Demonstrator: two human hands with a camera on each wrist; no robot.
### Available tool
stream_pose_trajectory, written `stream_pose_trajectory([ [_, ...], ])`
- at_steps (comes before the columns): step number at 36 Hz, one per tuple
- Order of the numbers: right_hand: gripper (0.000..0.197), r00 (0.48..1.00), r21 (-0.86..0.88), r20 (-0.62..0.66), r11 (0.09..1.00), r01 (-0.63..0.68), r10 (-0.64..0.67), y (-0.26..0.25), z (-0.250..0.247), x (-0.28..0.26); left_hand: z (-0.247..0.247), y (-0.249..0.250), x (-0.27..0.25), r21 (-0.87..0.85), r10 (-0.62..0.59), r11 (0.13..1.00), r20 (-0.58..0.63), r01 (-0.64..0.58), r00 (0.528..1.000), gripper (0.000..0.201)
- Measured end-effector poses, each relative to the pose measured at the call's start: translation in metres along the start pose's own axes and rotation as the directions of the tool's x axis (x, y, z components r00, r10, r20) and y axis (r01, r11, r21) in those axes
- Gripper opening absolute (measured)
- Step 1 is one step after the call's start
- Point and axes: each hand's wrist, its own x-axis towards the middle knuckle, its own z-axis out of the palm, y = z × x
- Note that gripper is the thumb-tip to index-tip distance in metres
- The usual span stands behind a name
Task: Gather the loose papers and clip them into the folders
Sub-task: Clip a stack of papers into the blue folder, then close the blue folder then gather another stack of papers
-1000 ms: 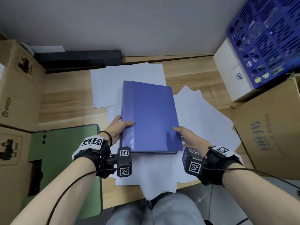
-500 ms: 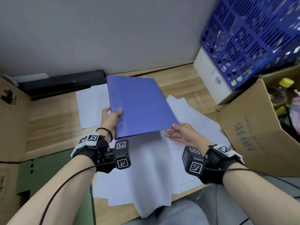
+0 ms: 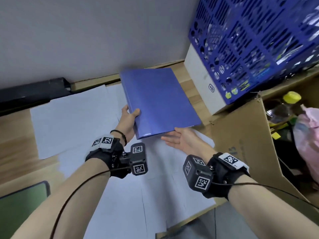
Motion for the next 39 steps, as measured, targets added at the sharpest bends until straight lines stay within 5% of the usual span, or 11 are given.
stream_pose_trajectory([
  [6,0.032,0.997,0.009,-0.075,0.999,-0.034,0.035,-0.002,-0.026,0.011,0.028,-0.006,0.015,0.102,-0.021,0.995,0.134,0.007,0.991,0.048],
  [21,0.014,0.971,0.094,-0.238,0.995,0.023,0.000,-0.012,-0.049,0.026,0.047,-0.019,0.025,0.316,-0.095,0.948,0.152,0.043,0.984,0.048],
  [27,0.039,0.939,-0.208,-0.333,0.978,0.012,-0.082,0.002,-0.055,0.014,0.030,-0.009,0.018,0.395,-0.100,0.918,0.188,0.017,0.977,0.038],
  [30,0.043,0.893,-0.486,-0.388,0.874,0.011,-0.227,0.012,-0.065,0.006,0.015,-0.010,0.011,0.416,-0.070,0.909,0.123,0.013,0.990,0.033],
  [39,0.050,0.978,-0.721,-0.182,0.691,-0.062,-0.102,0.045,-0.061,-0.019,-0.063,-0.026,-0.020,0.669,0.070,0.742,-0.006,-0.048,0.998,0.048],
])
